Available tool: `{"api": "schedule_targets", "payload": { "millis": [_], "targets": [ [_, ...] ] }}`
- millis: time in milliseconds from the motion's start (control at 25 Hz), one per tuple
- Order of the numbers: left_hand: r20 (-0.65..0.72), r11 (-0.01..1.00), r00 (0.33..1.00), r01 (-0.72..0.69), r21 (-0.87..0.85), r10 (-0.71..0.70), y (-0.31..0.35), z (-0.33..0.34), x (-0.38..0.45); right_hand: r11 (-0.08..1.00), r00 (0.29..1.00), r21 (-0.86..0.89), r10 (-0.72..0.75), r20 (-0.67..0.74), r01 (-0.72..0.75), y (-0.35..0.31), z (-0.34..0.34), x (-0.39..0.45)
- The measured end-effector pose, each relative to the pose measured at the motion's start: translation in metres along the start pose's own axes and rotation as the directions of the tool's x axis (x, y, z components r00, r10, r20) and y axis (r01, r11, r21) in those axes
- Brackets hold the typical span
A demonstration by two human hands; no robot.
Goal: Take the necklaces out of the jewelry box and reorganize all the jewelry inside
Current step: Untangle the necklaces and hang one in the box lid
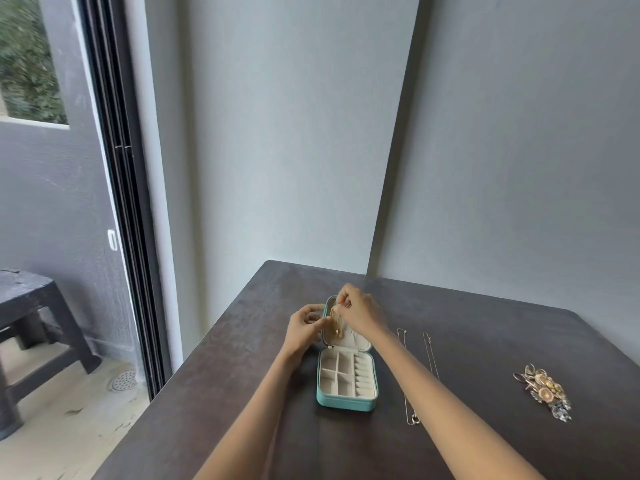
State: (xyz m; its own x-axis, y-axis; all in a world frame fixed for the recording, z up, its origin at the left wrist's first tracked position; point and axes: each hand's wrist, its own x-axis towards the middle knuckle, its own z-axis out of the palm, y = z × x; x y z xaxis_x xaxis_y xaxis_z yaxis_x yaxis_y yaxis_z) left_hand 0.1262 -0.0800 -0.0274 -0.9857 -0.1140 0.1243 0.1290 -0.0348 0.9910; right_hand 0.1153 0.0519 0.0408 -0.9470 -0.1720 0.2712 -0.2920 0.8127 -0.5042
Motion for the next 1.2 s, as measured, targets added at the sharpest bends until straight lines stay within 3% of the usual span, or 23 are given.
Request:
{"api": "schedule_targets", "payload": {
  "millis": [160, 400, 520, 640, 760, 1200],
  "targets": [
    [0.006, 0.997, 0.998, -0.067, -0.044, 0.067, -0.014, 0.006, 0.002, 0.994, 0.993, -0.102, -0.046, -0.110, 0.035, 0.005, 0.011, 0.007],
    [0.022, 0.994, 0.994, -0.104, -0.044, 0.105, -0.021, 0.005, 0.004, 0.929, 0.954, -0.332, -0.234, -0.186, 0.163, 0.020, 0.020, 0.000],
    [0.063, 0.990, 0.991, -0.117, -0.075, 0.122, -0.019, 0.004, 0.001, 0.813, 0.902, -0.524, -0.395, -0.174, 0.254, 0.021, 0.022, -0.002],
    [0.090, 0.984, 0.986, -0.126, -0.125, 0.138, -0.016, 0.003, -0.002, 0.723, 0.865, -0.611, -0.487, -0.120, 0.322, 0.021, 0.021, -0.003],
    [0.097, 0.980, 0.983, -0.139, -0.146, 0.154, -0.016, 0.003, -0.005, 0.673, 0.831, -0.644, -0.547, -0.102, 0.364, 0.028, 0.023, -0.003],
    [0.097, 0.975, 0.979, -0.161, -0.153, 0.177, -0.015, 0.005, -0.009, 0.759, 0.819, -0.540, -0.536, -0.203, 0.363, 0.032, 0.013, -0.010]
  ]
}}
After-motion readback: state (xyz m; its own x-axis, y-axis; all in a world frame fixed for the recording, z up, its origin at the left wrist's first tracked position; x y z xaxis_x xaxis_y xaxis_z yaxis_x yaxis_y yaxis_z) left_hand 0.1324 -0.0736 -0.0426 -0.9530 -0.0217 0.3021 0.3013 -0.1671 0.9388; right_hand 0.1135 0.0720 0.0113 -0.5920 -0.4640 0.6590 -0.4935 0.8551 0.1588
